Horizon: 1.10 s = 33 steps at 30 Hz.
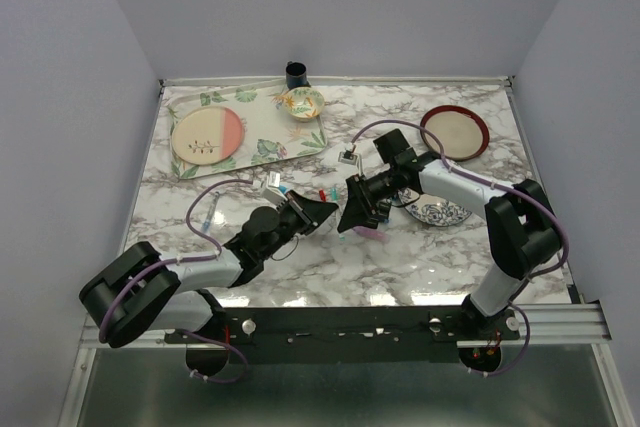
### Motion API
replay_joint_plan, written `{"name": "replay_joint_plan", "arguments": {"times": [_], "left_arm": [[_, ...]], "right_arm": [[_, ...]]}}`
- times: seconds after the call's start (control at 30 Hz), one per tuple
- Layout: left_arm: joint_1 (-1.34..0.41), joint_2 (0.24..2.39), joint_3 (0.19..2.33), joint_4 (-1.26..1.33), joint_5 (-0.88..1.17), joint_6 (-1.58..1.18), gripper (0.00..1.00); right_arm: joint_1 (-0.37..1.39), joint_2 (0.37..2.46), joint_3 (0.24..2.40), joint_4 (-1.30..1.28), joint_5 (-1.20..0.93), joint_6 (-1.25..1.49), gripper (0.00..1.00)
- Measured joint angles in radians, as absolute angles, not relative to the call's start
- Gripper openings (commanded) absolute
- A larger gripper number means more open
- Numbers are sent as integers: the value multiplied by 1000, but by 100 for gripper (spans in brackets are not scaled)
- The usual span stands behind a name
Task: Open the pen caps
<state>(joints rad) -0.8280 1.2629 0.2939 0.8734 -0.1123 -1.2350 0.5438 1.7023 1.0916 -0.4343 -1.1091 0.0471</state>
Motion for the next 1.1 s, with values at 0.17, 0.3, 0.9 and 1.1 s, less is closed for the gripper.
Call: {"name": "replay_joint_plan", "arguments": {"times": [0.17,0.3,0.9,1.1], "left_arm": [[-865,1265,325,872,-163,-1234,0],[-876,1266,331,866,-195,-1222,17],[-877,1131,336,700,-278,-1117,58],[-871,1198,373,717,-234,-1090,45]], "right_arm": [[544,1706,1084,-403,-1110,95,19],[544,1710,1082,-402,-1113,112,1],[561,1736,1133,-586,-1116,-154,1],[579,1736,1145,-607,-1115,-186,1]]}}
